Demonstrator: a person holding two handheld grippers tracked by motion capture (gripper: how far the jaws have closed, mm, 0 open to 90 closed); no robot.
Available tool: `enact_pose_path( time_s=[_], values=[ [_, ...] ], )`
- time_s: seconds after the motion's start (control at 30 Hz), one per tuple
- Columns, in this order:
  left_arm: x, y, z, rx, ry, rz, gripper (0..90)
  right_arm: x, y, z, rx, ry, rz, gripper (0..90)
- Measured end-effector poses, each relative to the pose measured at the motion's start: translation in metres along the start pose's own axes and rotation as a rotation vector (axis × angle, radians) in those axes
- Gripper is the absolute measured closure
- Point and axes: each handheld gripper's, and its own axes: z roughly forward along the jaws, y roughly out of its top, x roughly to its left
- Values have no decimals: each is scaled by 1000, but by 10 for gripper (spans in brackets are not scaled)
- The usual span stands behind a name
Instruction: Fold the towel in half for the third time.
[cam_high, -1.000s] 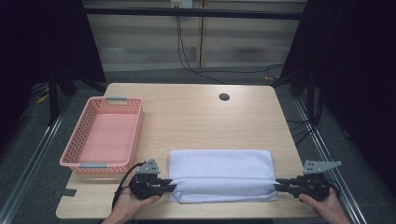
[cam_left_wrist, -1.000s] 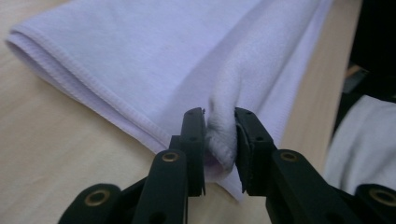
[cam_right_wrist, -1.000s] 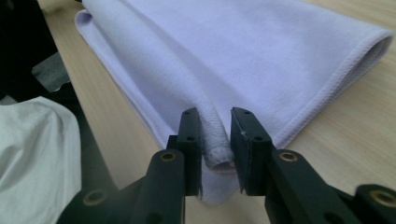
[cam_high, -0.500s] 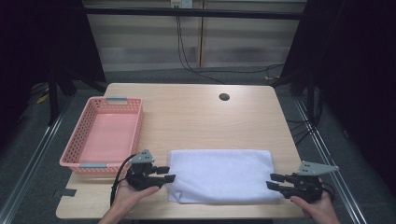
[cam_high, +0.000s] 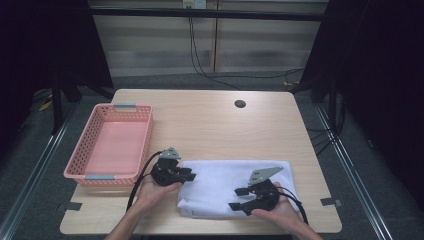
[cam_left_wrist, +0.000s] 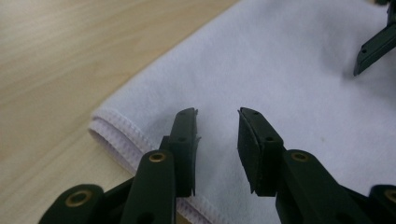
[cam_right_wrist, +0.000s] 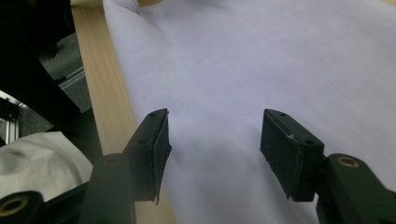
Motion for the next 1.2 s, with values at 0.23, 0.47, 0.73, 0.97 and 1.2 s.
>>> enact_pose_path(
  time_s=[0.23, 0.47, 0.73, 0.97, 1.2],
  values=[
    [-5, -4, 8, 24, 34, 11, 677, 18, 28, 48, 54, 95, -50, 398],
    [-12, -7, 6, 34, 33, 22, 672, 42, 50, 77, 53, 180, -101, 389],
    [-9, -5, 3, 34, 15, 15, 666, 49, 59, 99, 80, 192, -113, 356],
    [-1, 1, -4, -15, 44, -40, 613, 53, 54, 105, 62, 175, -146, 360],
    [3, 7, -12, -59, 64, -75, 545, 63, 48, 104, 42, 64, -252, 466]
  ],
)
